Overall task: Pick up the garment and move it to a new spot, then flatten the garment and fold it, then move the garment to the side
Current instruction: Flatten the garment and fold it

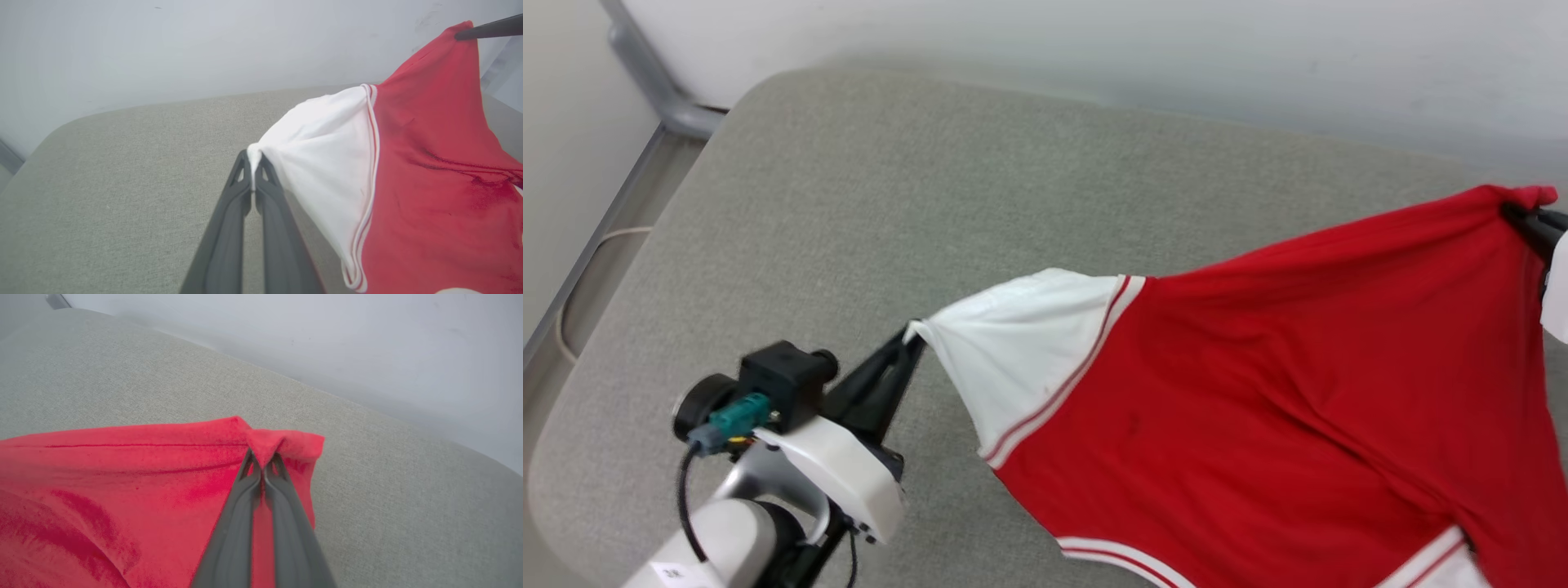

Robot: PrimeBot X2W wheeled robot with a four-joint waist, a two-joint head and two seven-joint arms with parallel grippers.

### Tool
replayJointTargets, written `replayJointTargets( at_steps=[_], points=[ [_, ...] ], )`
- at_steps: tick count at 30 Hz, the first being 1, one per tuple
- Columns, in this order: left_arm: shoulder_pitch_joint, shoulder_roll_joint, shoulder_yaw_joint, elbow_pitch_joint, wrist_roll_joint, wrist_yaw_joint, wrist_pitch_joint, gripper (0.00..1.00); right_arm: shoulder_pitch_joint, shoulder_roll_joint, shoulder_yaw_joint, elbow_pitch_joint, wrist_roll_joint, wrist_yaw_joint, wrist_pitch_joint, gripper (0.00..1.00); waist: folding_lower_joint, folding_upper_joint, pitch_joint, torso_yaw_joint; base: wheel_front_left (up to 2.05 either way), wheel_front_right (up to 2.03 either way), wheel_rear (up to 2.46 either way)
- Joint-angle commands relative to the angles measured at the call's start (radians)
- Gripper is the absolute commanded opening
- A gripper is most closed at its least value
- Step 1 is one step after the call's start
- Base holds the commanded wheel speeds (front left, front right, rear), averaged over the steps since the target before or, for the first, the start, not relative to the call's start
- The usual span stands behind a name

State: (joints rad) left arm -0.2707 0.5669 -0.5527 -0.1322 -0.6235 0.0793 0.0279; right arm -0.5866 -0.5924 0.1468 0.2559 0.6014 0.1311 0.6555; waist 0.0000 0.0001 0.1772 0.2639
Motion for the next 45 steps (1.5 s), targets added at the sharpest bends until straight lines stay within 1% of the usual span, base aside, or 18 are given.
replayJointTargets(
  at_steps=[1,7,13,21,24,25,32,37,40,42,45],
  points=[
    [-0.017,0.018,0.027,-0.012,0.0,0.017,-0.006,0.0,0.005,-0.012,0.002,-0.019,0.01,-0.001,-0.032,0.0,0.0,-0.0001,-0.042,-0.04,0.0,0.0,0.0],
    [-0.044,0.067,0.102,-0.052,0.012,0.063,-0.018,0.0,0.044,-0.029,-0.007,-0.104,0.016,-0.001,-0.108,0.0,0.0,-0.0001,-0.091,-0.092,0.0,0.0,0.0],
    [-0.062,0.116,0.18,-0.119,0.023,0.112,-0.03,0.0,0.109,-0.017,-0.044,-0.225,0.007,-0.001,-0.143,0.0,0.0,-0.0001,-0.137,-0.148,0.0,0.0,0.0],
    [-0.091,0.166,0.273,-0.205,0.06,0.169,-0.075,0.0,0.208,0.02,-0.155,-0.386,-0.028,-0.001,-0.143,0.0,0.0,-0.0001,-0.168,-0.201,0.0,0.0,0.0],
    [-0.103,0.181,0.302,-0.236,0.074,0.183,-0.091,0.0,0.242,0.041,-0.2,-0.439,-0.046,-0.001,-0.141,0.0,0.0,-0.0001,-0.172,-0.214,0.0,0.0,0.0],
    [-0.103,0.181,0.302,-0.236,0.074,0.183,-0.091,0.0,0.242,0.041,-0.2,-0.439,-0.046,-0.001,-0.141,0.0,0.0,-0.0001,-0.172,-0.214,0.0,0.0,0.0],
    [-0.139,0.2,0.366,-0.3,0.1,0.212,-0.143,0.0,0.27,0.081,-0.262,-0.541,-0.073,-0.002,-0.133,0.0,0.0,-0.0001,-0.154,-0.24,0.0,0.0,0.0],
    [-0.221,0.219,0.394,-0.308,0.111,0.201,-0.154,0.0,0.207,0.088,-0.286,-0.574,-0.091,-0.002,-0.135,0.0,0.0,-0.0001,-0.098,-0.251,0.0,0.0,0.0],
    [-0.313,0.233,0.393,-0.296,0.101,0.167,-0.142,0.0,0.134,0.086,-0.285,-0.565,-0.105,-0.002,-0.151,0.0,0.0,-0.0001,-0.045,-0.256,0.0,0.0,0.0],
    [-0.394,0.247,0.391,-0.279,0.107,0.141,-0.134,0.0,0.079,0.051,-0.262,-0.563,-0.145,-0.002,-0.167,0.0,0.0,-0.0001,0.0,-0.257,0.0,0.0,0.0],
    [-0.516,0.259,0.384,-0.224,0.102,0.102,-0.122,0.0,-0.02,0.076,-0.243,-0.521,-0.139,-0.001,-0.183,0.0,0.0,-0.0001,0.066,-0.26,0.0,0.0,0.0]
  ],
)
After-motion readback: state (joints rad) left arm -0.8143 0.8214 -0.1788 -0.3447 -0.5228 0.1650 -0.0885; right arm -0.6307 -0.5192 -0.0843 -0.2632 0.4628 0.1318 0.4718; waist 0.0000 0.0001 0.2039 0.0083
